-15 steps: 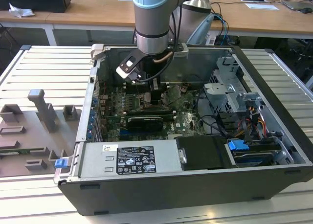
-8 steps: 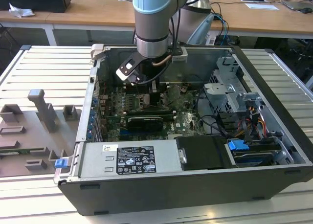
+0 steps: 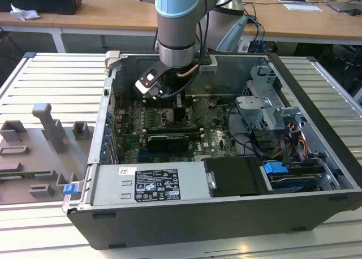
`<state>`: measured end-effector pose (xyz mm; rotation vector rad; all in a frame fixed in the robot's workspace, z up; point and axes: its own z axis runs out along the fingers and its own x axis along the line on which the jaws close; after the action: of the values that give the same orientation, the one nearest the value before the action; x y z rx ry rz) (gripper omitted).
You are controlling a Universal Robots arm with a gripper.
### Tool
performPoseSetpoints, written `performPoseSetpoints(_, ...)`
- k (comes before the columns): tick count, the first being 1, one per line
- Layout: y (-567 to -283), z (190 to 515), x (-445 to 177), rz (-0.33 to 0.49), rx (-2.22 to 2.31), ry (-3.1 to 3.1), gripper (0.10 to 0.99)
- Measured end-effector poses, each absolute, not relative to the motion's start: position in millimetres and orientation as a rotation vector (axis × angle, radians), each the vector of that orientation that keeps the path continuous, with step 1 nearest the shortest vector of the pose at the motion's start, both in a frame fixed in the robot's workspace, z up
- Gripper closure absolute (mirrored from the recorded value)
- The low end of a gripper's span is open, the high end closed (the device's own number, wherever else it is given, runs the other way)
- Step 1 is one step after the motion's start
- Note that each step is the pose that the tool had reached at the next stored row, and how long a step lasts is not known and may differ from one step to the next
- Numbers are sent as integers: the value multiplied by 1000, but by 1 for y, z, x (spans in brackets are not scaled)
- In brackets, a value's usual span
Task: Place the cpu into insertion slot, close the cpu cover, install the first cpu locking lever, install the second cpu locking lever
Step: 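Place the cpu into insertion slot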
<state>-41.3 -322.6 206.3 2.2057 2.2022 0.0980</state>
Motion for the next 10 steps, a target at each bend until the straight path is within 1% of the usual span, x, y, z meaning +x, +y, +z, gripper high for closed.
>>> performPoseSetpoints(10,-322,202,-39,96,2212,2197,549)
